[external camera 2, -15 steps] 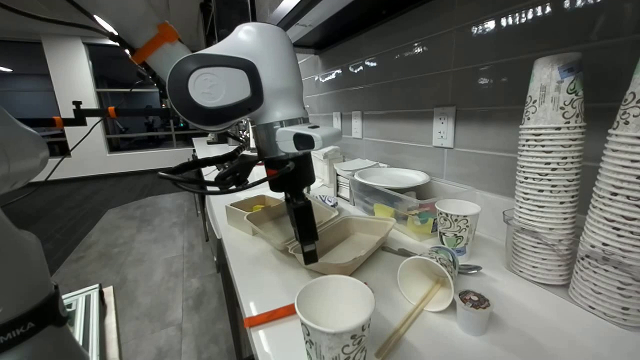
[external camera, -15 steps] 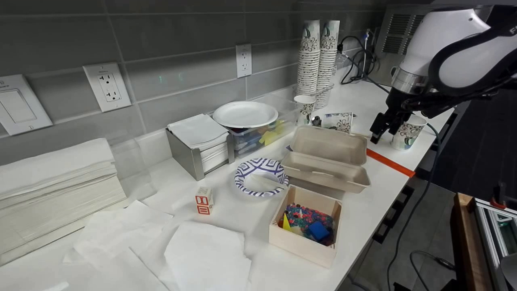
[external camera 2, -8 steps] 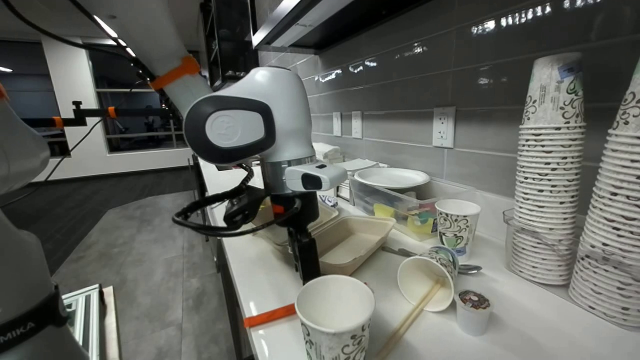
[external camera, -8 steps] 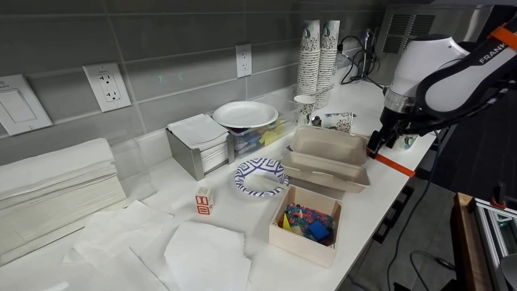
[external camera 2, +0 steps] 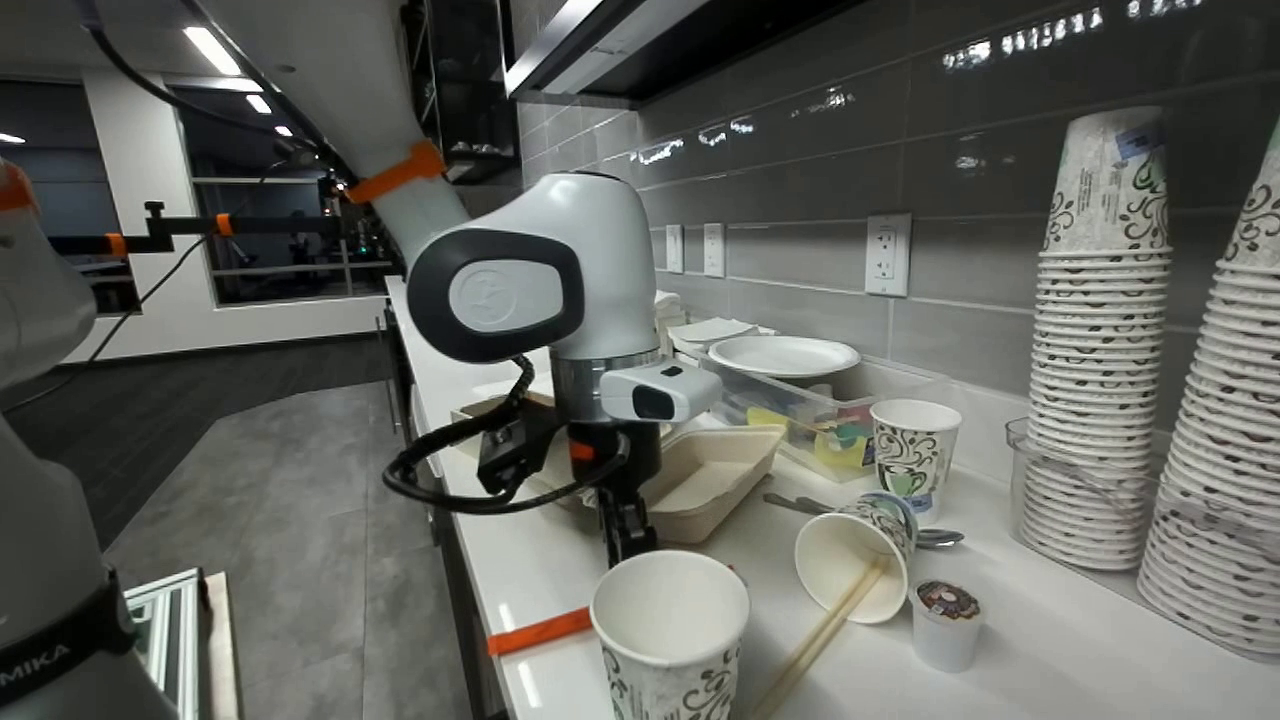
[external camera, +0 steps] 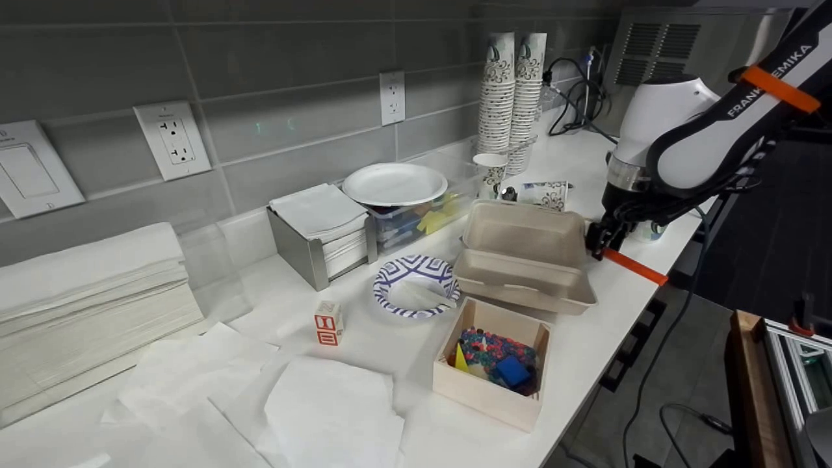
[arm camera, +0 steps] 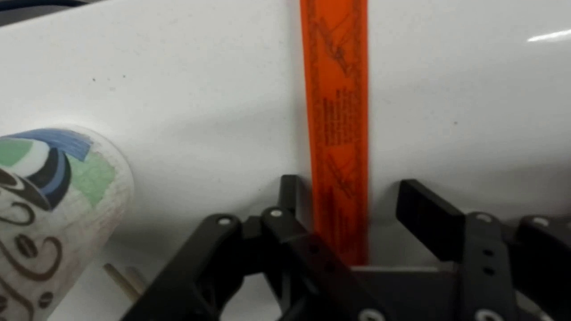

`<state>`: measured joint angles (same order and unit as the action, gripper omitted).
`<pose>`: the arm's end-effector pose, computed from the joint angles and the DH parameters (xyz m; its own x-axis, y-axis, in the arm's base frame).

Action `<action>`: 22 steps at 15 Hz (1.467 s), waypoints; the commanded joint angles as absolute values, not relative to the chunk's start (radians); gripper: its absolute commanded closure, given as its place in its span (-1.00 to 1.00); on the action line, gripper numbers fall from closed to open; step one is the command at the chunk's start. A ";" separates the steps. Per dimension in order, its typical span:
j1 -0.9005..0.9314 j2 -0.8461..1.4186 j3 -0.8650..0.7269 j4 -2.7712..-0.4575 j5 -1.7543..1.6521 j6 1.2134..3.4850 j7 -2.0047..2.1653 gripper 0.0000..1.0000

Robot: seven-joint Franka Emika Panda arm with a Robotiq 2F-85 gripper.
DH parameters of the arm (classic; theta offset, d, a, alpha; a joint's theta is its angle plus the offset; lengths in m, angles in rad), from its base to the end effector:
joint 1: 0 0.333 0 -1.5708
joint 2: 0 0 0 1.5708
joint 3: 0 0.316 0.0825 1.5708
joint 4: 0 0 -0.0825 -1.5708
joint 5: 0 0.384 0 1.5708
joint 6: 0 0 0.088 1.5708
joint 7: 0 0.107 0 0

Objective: Put the orange object in the takeaway pack

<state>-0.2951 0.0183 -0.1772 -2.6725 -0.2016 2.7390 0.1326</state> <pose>0.3794 -0.1854 0.2349 0.9123 -0.4062 0.0514 -0.4093 -0.9085 0.0844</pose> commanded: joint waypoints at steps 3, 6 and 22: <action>-0.265 0.038 -0.206 -2.641 -0.165 2.707 0.101 0.71; -0.263 0.012 -0.211 -2.627 -0.186 2.656 0.112 1.00; -0.026 -0.241 -0.042 -2.600 -0.014 2.370 -0.015 1.00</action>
<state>-0.0919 -0.2674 -0.0813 -2.6343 -0.0829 2.3591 -0.0020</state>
